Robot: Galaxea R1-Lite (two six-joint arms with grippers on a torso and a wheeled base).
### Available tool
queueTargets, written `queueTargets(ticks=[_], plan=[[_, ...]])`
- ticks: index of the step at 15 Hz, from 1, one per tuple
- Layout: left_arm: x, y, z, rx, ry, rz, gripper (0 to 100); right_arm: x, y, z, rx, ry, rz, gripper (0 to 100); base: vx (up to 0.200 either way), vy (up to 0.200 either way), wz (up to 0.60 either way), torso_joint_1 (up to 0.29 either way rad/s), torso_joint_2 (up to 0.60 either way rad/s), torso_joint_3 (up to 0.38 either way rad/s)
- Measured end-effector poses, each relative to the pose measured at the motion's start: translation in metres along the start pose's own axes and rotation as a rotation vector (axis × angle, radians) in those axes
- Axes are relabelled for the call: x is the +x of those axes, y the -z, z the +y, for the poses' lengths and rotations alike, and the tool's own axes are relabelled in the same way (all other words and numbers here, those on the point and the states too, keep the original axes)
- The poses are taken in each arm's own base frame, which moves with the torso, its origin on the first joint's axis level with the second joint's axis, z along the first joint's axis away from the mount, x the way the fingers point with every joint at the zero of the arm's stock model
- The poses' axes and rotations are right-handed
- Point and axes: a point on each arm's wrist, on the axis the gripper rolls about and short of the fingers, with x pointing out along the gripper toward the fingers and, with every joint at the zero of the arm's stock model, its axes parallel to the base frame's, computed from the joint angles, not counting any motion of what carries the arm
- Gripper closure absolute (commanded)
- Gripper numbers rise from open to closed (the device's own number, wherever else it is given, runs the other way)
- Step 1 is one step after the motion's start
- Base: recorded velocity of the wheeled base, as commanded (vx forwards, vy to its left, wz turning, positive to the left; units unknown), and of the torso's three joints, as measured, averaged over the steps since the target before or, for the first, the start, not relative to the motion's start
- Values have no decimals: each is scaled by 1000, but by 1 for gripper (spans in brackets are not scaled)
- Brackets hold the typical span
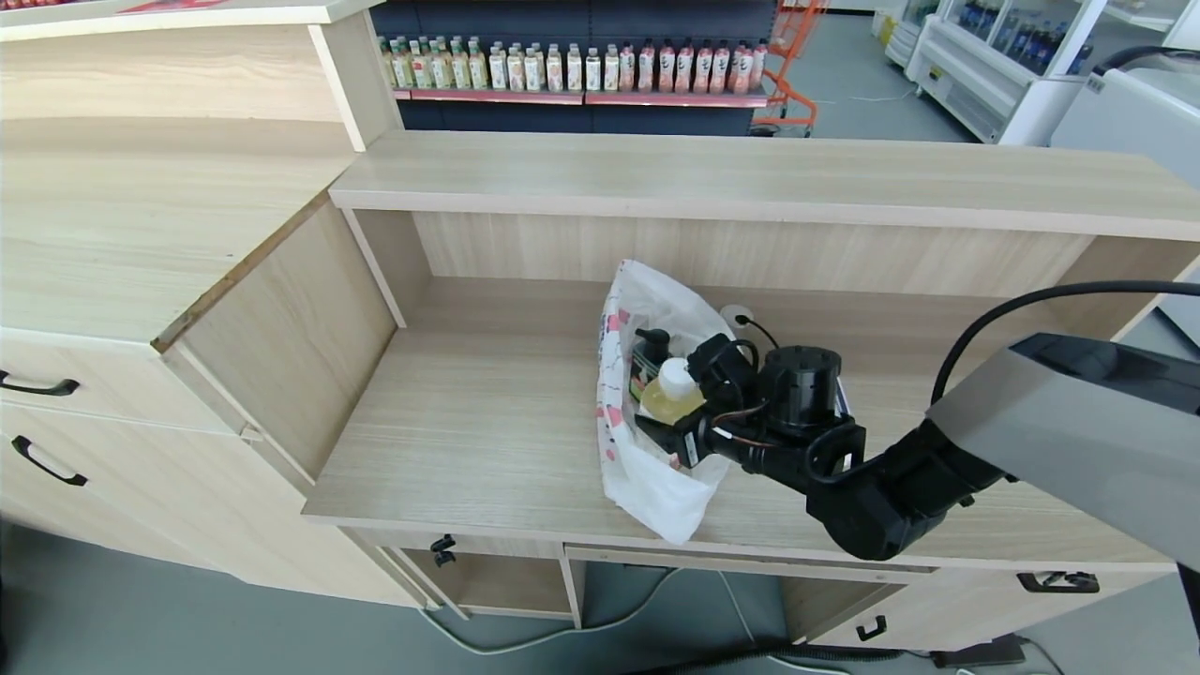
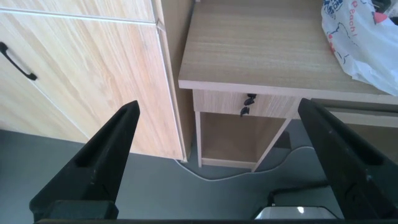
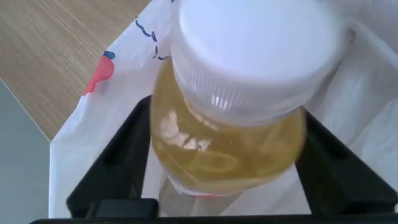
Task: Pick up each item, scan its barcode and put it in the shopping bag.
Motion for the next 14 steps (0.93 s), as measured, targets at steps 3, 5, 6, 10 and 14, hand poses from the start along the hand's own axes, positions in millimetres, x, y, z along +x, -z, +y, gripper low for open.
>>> queueTargets(ticks=[3, 5, 6, 10, 14], plan=[[0, 0, 0, 0, 0, 0, 0, -4, -3, 0, 34, 0, -6, 0, 0, 0, 0, 0, 0, 0], [0, 0, 0, 0, 0, 0, 0, -9, -13, -2, 65, 3, -22, 0, 0, 0, 0, 0, 0, 0], [0, 0, 0, 0, 0, 0, 0, -13, -21, -3, 84, 6, -38, 0, 0, 0, 0, 0, 0, 0], [0, 0, 0, -4, 0, 0, 0, -37, -58, -16, 111, 79, -103, 0, 0, 0, 0, 0, 0, 0], [0, 0, 0, -5, 0, 1, 0, -84, -89, -22, 132, 141, -118, 0, 0, 0, 0, 0, 0, 0]])
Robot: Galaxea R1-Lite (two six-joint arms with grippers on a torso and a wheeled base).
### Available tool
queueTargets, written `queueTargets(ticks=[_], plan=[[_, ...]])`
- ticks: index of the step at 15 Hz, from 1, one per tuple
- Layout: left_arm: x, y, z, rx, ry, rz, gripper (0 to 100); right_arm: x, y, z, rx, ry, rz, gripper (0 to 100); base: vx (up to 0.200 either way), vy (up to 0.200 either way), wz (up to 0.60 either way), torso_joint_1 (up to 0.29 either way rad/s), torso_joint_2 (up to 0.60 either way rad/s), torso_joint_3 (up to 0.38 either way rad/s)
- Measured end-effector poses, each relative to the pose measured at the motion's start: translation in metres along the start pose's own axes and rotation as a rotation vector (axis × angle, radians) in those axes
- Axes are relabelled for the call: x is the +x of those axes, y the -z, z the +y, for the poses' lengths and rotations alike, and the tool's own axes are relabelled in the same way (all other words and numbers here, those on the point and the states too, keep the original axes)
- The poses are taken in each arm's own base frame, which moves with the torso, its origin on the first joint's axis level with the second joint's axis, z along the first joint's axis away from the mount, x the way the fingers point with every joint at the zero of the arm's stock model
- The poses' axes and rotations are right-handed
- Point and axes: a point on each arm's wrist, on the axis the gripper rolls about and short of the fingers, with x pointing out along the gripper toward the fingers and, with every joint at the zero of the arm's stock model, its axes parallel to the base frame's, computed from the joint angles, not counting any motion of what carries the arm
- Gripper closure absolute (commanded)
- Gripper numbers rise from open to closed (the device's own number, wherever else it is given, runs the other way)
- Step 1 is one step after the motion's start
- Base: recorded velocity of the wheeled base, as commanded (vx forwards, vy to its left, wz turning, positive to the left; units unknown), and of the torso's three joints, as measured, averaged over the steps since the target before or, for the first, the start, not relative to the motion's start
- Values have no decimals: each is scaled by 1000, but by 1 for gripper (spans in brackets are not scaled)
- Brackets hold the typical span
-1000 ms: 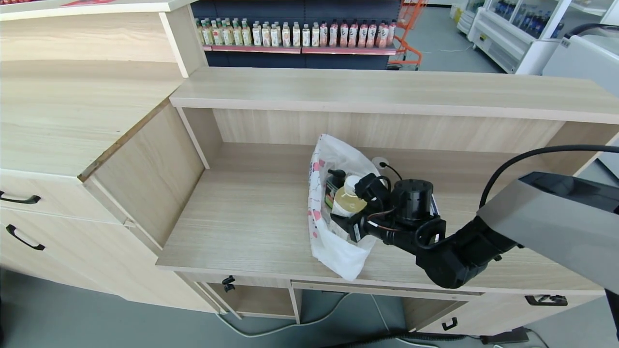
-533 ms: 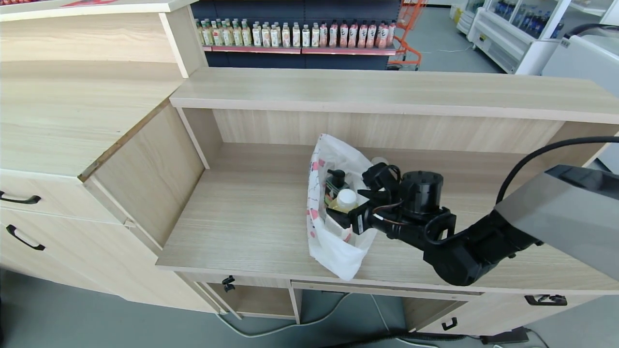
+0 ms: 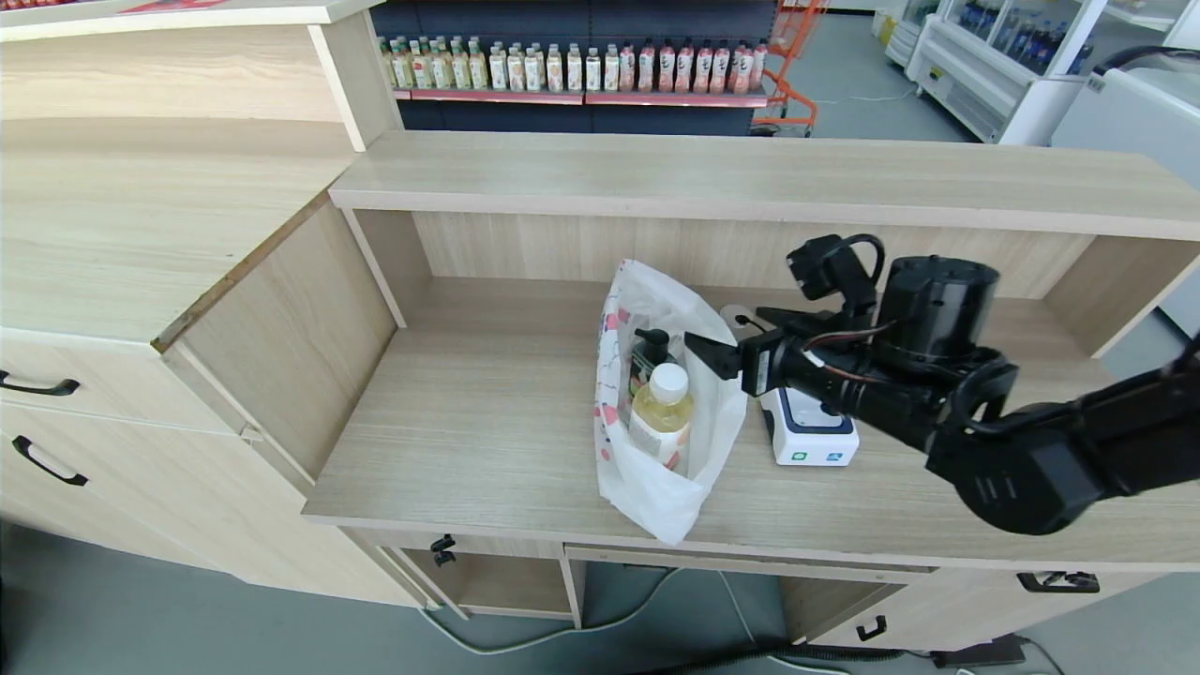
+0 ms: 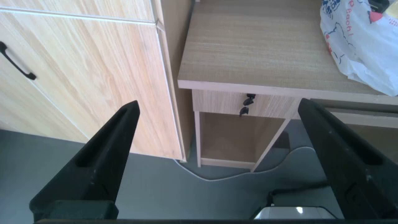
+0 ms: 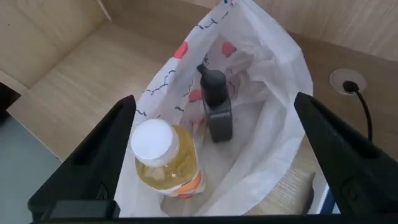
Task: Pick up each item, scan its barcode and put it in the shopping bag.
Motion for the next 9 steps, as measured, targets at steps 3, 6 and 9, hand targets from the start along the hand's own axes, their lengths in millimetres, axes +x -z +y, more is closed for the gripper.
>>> queueTargets(ticks=[3, 6, 9], plan=[[0, 0, 0, 0, 0, 0, 0, -41, -20, -10, 35, 181, 32, 0, 0, 0, 0, 0, 0, 0], [0, 0, 0, 0, 0, 0, 0, -95, -15, -21, 39, 380, 97, 0, 0, 0, 0, 0, 0, 0], [0, 0, 0, 0, 0, -1, 0, -164, 25, -14, 32, 486, 216, 0, 0, 0, 0, 0, 0, 0]])
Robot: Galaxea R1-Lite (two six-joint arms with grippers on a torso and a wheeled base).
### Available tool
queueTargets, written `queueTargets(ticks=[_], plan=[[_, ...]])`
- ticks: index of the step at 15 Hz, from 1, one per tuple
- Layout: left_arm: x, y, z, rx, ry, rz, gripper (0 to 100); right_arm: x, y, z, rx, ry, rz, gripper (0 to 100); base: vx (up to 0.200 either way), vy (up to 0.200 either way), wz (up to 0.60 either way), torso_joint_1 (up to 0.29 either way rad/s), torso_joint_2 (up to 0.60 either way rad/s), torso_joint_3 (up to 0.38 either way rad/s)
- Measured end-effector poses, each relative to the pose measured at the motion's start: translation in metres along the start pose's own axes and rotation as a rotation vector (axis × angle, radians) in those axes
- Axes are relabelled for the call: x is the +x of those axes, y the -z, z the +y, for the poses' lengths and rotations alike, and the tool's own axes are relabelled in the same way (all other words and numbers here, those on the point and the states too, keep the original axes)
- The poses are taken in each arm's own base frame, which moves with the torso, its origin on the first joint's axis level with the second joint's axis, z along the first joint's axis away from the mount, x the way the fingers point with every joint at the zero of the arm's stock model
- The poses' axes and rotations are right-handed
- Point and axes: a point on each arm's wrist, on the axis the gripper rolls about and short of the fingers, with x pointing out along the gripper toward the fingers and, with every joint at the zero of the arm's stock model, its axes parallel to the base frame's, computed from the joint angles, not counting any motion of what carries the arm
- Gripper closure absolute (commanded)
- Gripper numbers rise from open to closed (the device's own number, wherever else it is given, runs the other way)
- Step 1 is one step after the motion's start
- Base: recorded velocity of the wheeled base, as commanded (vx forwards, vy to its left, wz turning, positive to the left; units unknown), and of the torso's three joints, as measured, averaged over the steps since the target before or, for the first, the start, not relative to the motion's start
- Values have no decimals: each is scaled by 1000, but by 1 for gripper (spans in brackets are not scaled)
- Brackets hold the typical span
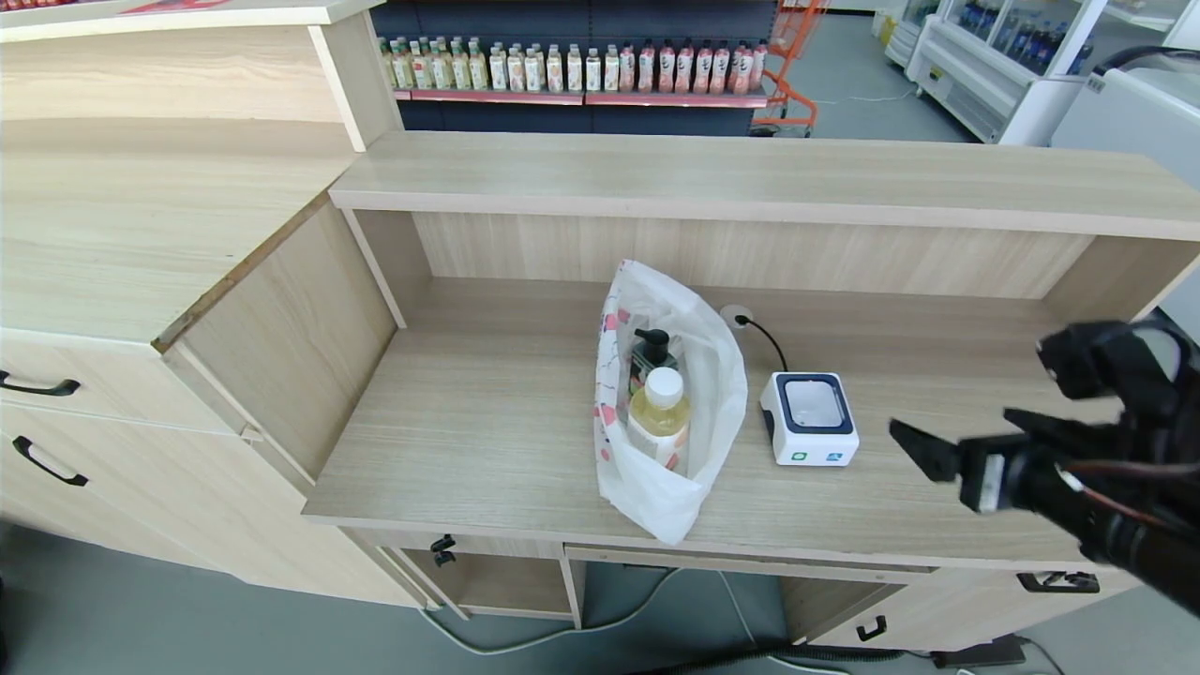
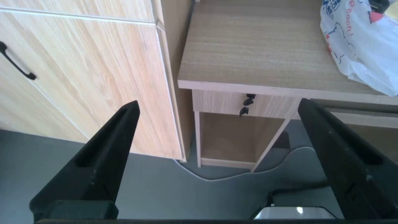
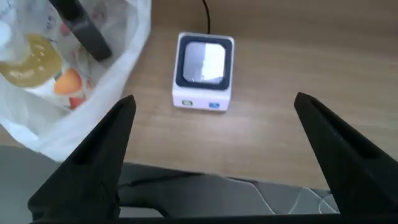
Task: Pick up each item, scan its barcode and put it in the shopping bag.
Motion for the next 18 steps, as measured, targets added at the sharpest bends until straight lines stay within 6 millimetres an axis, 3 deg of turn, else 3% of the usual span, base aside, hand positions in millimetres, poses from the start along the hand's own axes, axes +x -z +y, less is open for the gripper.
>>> queueTargets(ticks=[3, 5, 11, 14, 18], plan=[[0, 0, 0, 0, 0, 0, 0, -54, 45, -22, -9, 109, 33, 0, 0, 0, 0, 0, 0, 0], [0, 0, 0, 0, 0, 0, 0, -77, 59, -30, -7, 144, 16, 0, 0, 0, 0, 0, 0, 0], [0, 0, 0, 0, 0, 0, 0, -128, 93, -49, 24, 84, 26, 0, 0, 0, 0, 0, 0, 0], [0, 0, 0, 0, 0, 0, 0, -157, 117, -46, 39, 63, -29, 0, 0, 0, 0, 0, 0, 0], [0, 0, 0, 0, 0, 0, 0, -176, 136, -43, 27, 35, -142, 0, 0, 0, 0, 0, 0, 0]])
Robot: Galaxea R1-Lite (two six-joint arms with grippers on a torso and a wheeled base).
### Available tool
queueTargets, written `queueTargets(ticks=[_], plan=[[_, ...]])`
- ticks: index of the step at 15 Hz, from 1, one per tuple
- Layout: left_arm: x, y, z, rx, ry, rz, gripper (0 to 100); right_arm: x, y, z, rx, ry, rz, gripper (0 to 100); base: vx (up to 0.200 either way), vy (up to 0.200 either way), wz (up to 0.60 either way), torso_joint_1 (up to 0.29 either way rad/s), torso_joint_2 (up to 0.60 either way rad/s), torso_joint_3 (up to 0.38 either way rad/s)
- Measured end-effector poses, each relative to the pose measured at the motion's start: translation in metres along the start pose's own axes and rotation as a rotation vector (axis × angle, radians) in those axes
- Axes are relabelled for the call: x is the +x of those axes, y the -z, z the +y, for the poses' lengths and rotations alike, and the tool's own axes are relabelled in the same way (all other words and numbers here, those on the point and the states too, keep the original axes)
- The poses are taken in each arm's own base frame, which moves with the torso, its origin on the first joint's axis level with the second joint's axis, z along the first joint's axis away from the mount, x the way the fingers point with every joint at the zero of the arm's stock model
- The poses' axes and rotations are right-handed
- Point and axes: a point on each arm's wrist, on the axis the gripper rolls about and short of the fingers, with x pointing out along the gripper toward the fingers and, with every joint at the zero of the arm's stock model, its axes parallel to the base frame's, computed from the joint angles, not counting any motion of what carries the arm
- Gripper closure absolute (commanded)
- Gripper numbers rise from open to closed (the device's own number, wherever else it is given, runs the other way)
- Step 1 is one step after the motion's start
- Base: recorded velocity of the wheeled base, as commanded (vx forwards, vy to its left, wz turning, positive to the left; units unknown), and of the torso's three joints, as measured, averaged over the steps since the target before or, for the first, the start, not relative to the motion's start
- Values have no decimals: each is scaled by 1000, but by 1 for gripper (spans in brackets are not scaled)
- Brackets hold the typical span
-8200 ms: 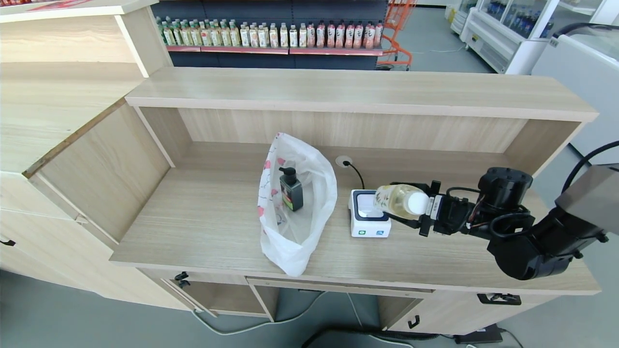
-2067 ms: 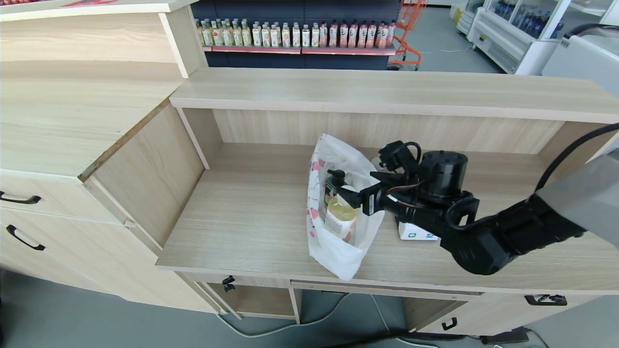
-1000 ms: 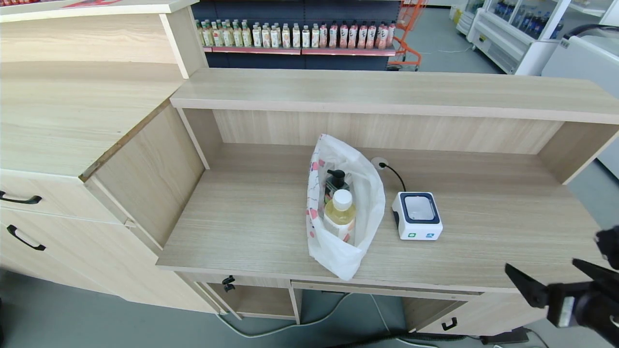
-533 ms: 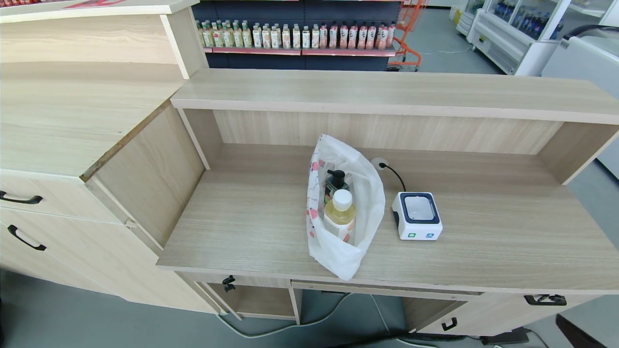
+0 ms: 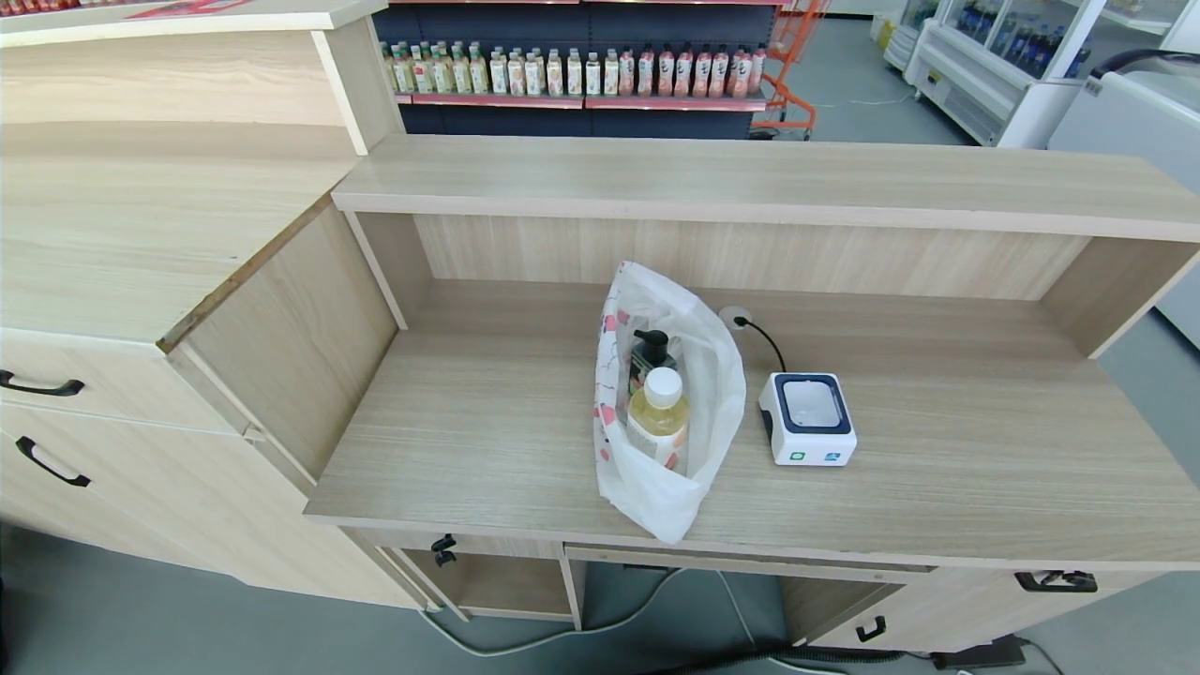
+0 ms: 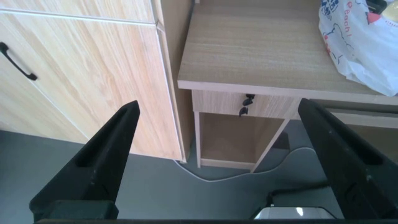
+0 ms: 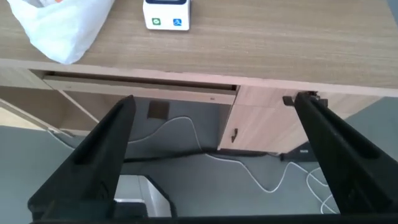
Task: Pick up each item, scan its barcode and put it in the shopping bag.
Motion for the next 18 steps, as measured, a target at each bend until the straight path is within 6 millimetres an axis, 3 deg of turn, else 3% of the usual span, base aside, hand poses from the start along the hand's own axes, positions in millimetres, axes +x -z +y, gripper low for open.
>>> queueTargets(ticks=[18], plan=[[0, 0, 0, 3, 1, 1, 0, -6, 2, 0, 0, 6, -70, 0, 0, -11, 0, 0, 0, 0]])
